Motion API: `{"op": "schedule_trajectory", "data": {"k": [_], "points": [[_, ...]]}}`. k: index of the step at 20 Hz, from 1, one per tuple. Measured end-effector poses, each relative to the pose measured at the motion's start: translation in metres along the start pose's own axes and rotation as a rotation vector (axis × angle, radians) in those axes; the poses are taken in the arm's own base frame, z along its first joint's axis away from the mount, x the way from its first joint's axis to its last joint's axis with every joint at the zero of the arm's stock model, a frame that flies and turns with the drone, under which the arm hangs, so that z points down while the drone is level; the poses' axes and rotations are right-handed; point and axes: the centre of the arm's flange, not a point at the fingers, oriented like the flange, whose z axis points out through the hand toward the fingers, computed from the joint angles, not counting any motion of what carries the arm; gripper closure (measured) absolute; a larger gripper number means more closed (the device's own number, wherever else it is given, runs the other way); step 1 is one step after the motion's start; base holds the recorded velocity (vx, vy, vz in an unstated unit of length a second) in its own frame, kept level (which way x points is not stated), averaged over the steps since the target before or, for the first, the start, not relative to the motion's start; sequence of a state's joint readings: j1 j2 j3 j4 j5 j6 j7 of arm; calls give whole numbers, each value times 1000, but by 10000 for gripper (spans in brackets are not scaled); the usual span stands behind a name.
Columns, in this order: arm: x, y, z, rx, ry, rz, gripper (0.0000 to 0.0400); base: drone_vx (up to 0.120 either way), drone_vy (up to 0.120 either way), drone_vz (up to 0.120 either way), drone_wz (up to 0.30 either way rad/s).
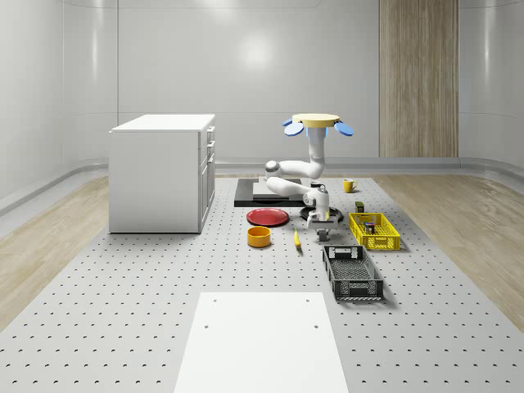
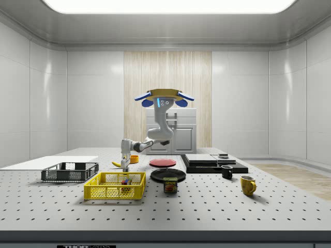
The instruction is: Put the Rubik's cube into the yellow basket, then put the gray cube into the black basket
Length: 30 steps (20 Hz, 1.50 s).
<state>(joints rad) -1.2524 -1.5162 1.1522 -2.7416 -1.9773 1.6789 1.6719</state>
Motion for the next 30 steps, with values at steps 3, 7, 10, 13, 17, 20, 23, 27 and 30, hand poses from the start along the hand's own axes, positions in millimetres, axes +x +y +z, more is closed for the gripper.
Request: {"op": "schedule_trajectory", "data": {"k": [3,7,10,13,17,20,23,27,30], "points": [[0,0,0,0,0,0,147,0,0,0,0],[0,0,0,0,0,0,148,0,0,0,0],[0,0,0,0,0,0,149,0,0,0,0],[0,0,0,0,0,0,149,0,0,93,0],[0,0,-5,0,0,0,149,0,0,50,0],[0,0,-14,0,0,0,149,13,0,0,0],[0,0,-22,0,0,0,149,67,0,67,0],[0,0,-27,0,0,0,149,0,0,120,0],[0,0,-28,0,0,0,149,120,0,40,0]]}}
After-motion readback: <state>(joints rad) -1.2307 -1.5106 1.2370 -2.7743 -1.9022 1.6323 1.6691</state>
